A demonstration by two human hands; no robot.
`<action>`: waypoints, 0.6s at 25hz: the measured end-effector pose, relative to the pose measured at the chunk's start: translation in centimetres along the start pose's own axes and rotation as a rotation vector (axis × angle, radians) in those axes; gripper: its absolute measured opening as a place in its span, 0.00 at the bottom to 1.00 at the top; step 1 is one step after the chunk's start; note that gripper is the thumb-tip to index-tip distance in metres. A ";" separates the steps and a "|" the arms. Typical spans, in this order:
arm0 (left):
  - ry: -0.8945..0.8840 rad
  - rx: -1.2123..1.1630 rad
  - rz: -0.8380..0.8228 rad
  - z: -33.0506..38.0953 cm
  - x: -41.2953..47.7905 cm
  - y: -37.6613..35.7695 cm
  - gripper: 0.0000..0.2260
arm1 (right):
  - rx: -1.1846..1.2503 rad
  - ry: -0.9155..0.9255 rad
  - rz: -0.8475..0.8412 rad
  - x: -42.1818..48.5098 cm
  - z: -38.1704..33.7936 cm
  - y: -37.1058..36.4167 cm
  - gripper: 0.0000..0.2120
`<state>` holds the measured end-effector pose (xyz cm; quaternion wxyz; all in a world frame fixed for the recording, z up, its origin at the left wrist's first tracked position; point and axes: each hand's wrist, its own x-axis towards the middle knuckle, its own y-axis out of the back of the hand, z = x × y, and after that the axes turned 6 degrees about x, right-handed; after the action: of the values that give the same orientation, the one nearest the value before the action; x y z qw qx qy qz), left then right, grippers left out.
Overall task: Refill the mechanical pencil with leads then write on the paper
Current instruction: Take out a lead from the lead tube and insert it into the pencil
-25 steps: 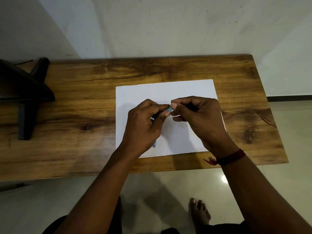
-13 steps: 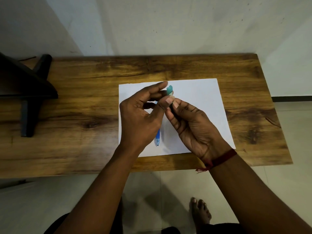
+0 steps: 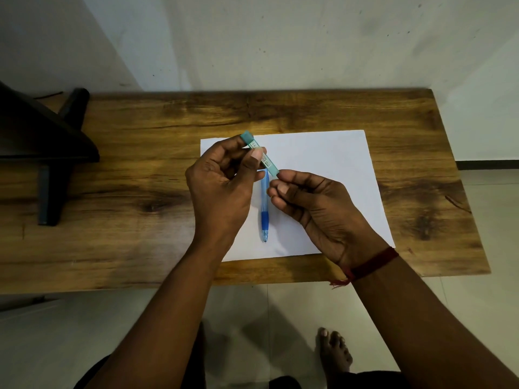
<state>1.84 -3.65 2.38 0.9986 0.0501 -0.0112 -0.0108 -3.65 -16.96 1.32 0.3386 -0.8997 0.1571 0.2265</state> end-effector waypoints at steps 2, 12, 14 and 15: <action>0.035 -0.021 0.029 -0.1 0.1 0.0 0.08 | -0.062 0.017 0.033 -0.1 -0.1 0.1 0.12; 0.119 -0.071 0.100 -0.4 0.5 0.2 0.08 | -0.752 0.341 0.291 0.2 0.1 -0.2 0.06; 0.126 -0.076 0.101 -0.3 0.5 0.2 0.08 | -0.935 0.428 0.337 0.3 0.5 -0.2 0.07; 0.129 -0.076 0.103 -0.3 0.5 0.2 0.08 | -0.978 0.450 0.343 0.4 0.6 -0.2 0.08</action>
<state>2.39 -3.42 2.07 0.9977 0.0122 0.0509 0.0435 -3.44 -16.41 0.84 -0.2014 -0.9395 0.2462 0.1273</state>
